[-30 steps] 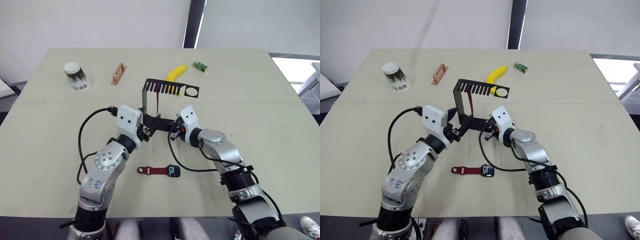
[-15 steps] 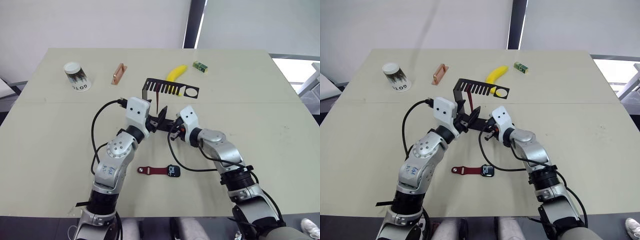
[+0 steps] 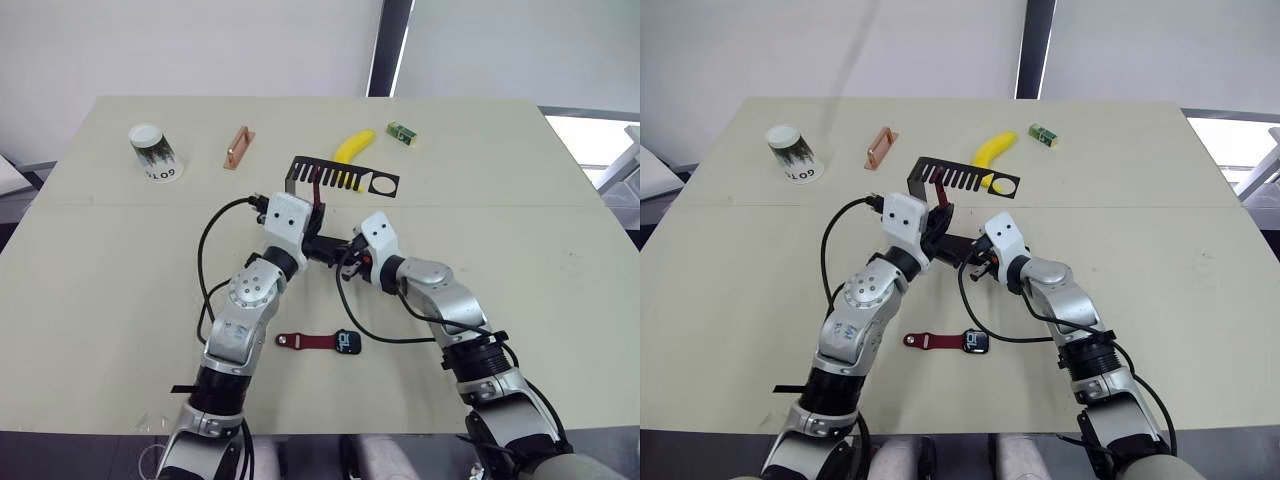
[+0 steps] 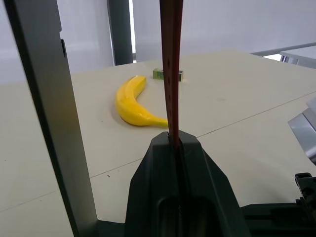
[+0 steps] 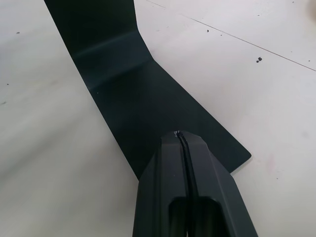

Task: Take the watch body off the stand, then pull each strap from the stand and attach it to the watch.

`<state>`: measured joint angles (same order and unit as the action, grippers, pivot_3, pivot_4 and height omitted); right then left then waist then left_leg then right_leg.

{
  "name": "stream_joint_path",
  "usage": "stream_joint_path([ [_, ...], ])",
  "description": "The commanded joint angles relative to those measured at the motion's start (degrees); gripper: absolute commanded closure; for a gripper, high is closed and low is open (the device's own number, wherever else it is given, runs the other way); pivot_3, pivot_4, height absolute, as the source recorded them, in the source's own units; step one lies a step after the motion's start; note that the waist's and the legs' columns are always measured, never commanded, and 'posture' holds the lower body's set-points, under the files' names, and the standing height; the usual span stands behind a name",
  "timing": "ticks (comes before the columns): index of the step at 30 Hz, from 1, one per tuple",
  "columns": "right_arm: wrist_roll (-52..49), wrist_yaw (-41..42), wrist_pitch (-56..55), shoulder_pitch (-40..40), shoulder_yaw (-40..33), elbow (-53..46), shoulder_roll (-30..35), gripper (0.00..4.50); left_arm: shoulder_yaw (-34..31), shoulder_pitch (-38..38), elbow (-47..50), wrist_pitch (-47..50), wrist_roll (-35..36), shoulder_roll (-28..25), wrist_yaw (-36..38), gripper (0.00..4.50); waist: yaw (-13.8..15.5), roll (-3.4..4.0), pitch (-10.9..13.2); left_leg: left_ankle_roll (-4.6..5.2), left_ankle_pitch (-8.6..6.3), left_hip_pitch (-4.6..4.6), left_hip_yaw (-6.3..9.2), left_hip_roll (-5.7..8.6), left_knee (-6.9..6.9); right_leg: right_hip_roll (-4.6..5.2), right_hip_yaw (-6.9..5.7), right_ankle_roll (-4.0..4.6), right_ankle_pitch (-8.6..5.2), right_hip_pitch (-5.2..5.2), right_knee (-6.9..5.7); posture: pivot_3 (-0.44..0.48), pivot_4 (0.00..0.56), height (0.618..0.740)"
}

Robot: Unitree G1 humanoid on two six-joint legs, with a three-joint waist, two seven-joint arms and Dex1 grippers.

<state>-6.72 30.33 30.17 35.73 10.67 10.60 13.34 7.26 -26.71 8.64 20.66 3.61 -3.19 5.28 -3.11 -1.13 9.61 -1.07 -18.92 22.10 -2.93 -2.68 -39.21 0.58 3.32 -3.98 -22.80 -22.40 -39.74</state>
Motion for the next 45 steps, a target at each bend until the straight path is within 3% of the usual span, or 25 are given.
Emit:
stream_joint_path([
  [1,1.16,-0.54,2.18,-0.85,0.05,1.62,0.72,4.50,-0.45,-1.30,3.71,-1.92,-0.65,0.06,0.16,4.47,0.00,0.00,0.00,0.00,0.00,0.00,0.00,0.00,0.00,0.00,0.00,0.00,0.00,0.00,0.00,0.000,0.150,0.740],
  [8,1.25,-0.38,2.20,-0.61,0.06,1.96,0.93,4.50,-0.14,-0.57,5.35,-2.00,-1.39,-0.23,0.50,4.47,0.00,0.00,0.00,0.00,0.00,0.00,0.00,0.00,0.00,0.00,0.00,0.00,0.00,0.00,0.01,0.000,0.150,0.740],
  [22,0.89,0.01,1.03,-0.02,-0.30,2.94,0.81,4.50,-3.77,6.46,21.30,6.68,0.79,-5.91,3.33,4.47,-0.05,0.00,0.00,0.00,0.00,0.00,0.00,0.00,0.03,-0.01,0.00,0.00,0.00,0.00,0.10,0.000,0.150,0.740],
  [25,0.49,0.89,-1.38,-0.55,-1.03,0.17,1.87,4.50,-7.08,8.60,26.61,11.44,5.55,-8.27,6.51,4.47,-0.08,0.00,0.00,0.00,0.00,0.01,0.00,0.00,0.06,0.00,0.01,0.00,0.00,0.00,0.09,0.000,0.150,0.740],
  [28,-1.18,3.10,-2.82,-2.11,-2.13,-6.28,4.29,4.50,-11.58,9.36,29.44,17.22,15.64,-11.15,12.78,4.47,0.24,0.00,0.01,0.00,0.00,0.05,0.02,-0.01,0.08,0.00,-0.01,0.00,0.00,-0.01,0.11,0.000,0.150,0.740],
  [31,-6.30,8.08,-1.64,-5.78,-4.59,-16.75,8.22,4.50,-17.38,8.56,28.14,22.65,26.78,-14.01,18.45,4.47,0.28,0.01,0.03,0.00,0.00,0.13,0.02,0.04,0.08,0.04,-0.01,0.00,0.00,0.00,0.18,0.000,0.150,0.740],
  [34,-16.13,15.73,2.80,-11.57,-9.28,-28.85,14.28,4.50,-18.79,8.65,25.07,26.37,35.73,-20.49,29.12,4.47,0.19,0.03,0.06,0.00,-0.01,0.18,0.05,0.01,0.12,-0.01,-0.04,0.00,0.00,-0.02,0.21,0.000,0.150,0.740],
  [37,-33.56,20.36,13.13,-14.29,-18.19,-36.42,19.13,3.80,-15.88,6.57,21.42,27.28,39.69,-25.38,38.06,4.50,0.19,0.04,0.08,-0.01,-0.01,0.14,0.08,0.01,0.16,-0.04,-0.06,0.00,0.00,0.02,0.26,0.000,0.150,0.740],
  [39,-44.34,20.76,19.33,-13.83,-23.09,-38.17,21.29,2.75,-14.10,3.58,18.09,27.01,40.42,-26.12,40.87,4.50,0.24,0.05,0.12,0.00,-0.01,0.13,0.09,0.03,0.14,-0.01,-0.05,0.00,0.00,0.08,0.30,0.000,0.150,0.740],
  [40,-48.35,19.90,21.39,-13.00,-24.70,-38.09,21.86,2.50,-13.56,2.05,16.65,27.16,41.10,-25.93,41.76,4.50,0.25,0.05,0.13,0.00,-0.01,0.13,0.09,0.03,0.11,-0.01,-0.05,0.00,0.00,0.12,0.33,0.000,0.150,0.740],
  [45,-69.00,8.33,28.61,-6.25,-29.46,-33.85,20.93,0.21,-10.01,-4.17,11.54,28.35,44.39,-23.58,45.52,4.50,-0.09,0.08,0.14,0.05,-0.03,-0.05,0.17,0.00,0.17,-0.06,-0.09,0.00,0.00,0.38,0.77,0.000,0.150,0.740],
])
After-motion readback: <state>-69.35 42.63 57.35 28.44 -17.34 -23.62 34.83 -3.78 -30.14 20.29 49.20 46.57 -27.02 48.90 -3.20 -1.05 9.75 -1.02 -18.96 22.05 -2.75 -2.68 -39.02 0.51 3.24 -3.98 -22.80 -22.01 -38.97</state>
